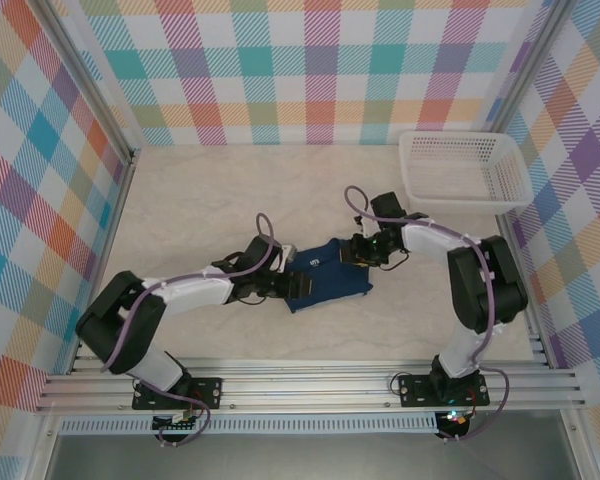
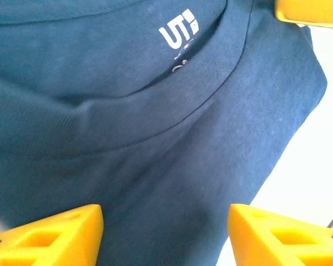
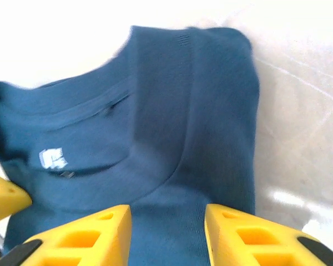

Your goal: Fold the inside-out t-shirt

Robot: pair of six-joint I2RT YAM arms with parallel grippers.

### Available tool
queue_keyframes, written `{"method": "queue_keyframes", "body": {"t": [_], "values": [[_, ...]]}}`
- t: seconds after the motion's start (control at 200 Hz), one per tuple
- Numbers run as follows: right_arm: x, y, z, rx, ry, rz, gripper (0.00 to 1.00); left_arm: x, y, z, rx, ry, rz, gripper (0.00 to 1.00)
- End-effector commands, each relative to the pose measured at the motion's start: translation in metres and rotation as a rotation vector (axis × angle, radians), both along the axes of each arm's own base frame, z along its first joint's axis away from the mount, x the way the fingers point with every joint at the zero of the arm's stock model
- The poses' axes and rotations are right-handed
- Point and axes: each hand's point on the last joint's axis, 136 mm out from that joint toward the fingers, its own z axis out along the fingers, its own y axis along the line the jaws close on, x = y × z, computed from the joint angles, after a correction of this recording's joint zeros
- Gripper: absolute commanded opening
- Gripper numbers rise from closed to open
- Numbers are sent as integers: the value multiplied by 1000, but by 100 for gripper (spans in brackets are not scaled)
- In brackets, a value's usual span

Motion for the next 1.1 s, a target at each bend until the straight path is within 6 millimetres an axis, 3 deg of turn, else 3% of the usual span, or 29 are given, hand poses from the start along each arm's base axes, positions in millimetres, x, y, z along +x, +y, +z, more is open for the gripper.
{"method": "queue_keyframes", "body": {"t": [0.0,0.07,0.13,0.375,0.59,0.79,1.095], "values": [[-16,-10,19,-10,-41,18,41,-2,32,13,86,-59,112,64],[-23,-20,15,-46,-46,-7,42,0,53,13,112,-35,213,68],[-26,-24,10,-67,-46,-28,43,-1,56,9,80,19,257,74],[-20,-22,-11,-72,10,-67,54,9,25,-7,-54,179,280,84],[-29,-6,-21,2,45,-55,52,19,9,-22,-85,210,261,86],[-33,-4,-26,6,58,-59,50,22,-8,-30,-149,231,225,78],[-32,1,-20,8,49,-50,48,35,-25,-15,-155,176,176,59]]}}
